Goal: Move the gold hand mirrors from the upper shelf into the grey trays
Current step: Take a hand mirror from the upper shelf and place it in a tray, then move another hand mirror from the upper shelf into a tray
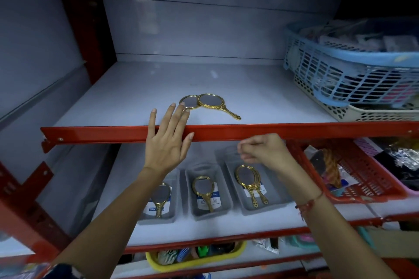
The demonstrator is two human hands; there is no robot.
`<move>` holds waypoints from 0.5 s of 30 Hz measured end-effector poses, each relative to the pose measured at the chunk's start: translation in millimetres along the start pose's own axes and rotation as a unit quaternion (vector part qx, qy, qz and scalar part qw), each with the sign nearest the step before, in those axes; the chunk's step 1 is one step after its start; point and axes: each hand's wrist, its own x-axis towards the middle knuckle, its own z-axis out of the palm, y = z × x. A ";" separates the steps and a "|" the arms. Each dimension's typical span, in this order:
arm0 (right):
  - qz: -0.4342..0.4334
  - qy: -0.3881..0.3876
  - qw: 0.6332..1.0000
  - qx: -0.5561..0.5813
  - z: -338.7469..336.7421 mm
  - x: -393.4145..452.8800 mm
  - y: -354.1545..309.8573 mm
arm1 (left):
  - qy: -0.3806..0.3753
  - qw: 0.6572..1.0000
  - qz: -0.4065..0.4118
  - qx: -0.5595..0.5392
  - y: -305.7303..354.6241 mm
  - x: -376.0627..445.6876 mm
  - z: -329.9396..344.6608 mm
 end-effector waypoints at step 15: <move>-0.052 0.099 0.914 -0.391 33.3 106.7 -80.4 | 0.006 1.000 0.011 0.016 -29.3 21.6 -3.7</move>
